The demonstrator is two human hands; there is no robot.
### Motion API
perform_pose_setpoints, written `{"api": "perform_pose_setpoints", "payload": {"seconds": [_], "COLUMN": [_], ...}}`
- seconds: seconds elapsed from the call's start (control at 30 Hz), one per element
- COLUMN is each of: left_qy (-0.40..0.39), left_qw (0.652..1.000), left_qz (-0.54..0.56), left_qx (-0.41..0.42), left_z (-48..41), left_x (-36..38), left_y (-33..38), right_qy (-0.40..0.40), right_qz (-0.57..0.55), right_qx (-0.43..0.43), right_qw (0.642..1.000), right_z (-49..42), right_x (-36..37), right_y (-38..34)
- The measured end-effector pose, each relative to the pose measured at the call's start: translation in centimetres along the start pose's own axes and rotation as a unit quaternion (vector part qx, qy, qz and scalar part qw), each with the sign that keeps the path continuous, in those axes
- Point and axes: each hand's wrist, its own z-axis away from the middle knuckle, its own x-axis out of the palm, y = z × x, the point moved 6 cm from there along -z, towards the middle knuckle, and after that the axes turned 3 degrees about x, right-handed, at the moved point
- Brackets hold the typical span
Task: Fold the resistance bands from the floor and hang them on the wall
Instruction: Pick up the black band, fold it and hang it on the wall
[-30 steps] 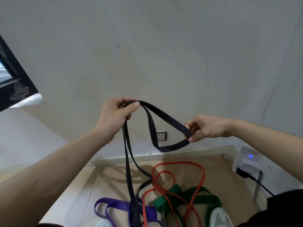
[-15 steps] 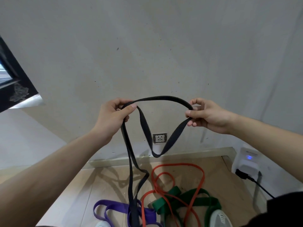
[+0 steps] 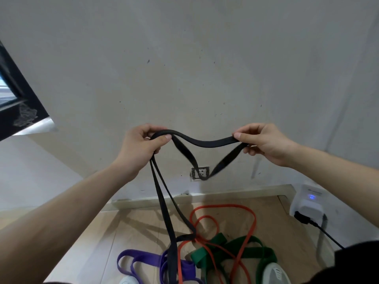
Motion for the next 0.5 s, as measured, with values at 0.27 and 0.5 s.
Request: {"api": "perform_pose_setpoints", "payload": {"seconds": [0.27, 0.5], "left_qy": [-0.075, -0.082], "left_qw": [0.997, 0.997], "left_qz": [-0.009, 0.002], "left_qx": [-0.017, -0.009], "left_z": [0.0, 0.4], "left_x": [-0.1, 0.6], "left_y": [-0.3, 0.4], "right_qy": [0.048, 0.029], "right_qz": [0.231, 0.424], "right_qx": [-0.079, -0.06], "right_qw": [0.969, 0.903], "right_z": [-0.3, -0.5], "right_x": [-1.4, -1.0], "right_y": [-0.4, -0.1]}}
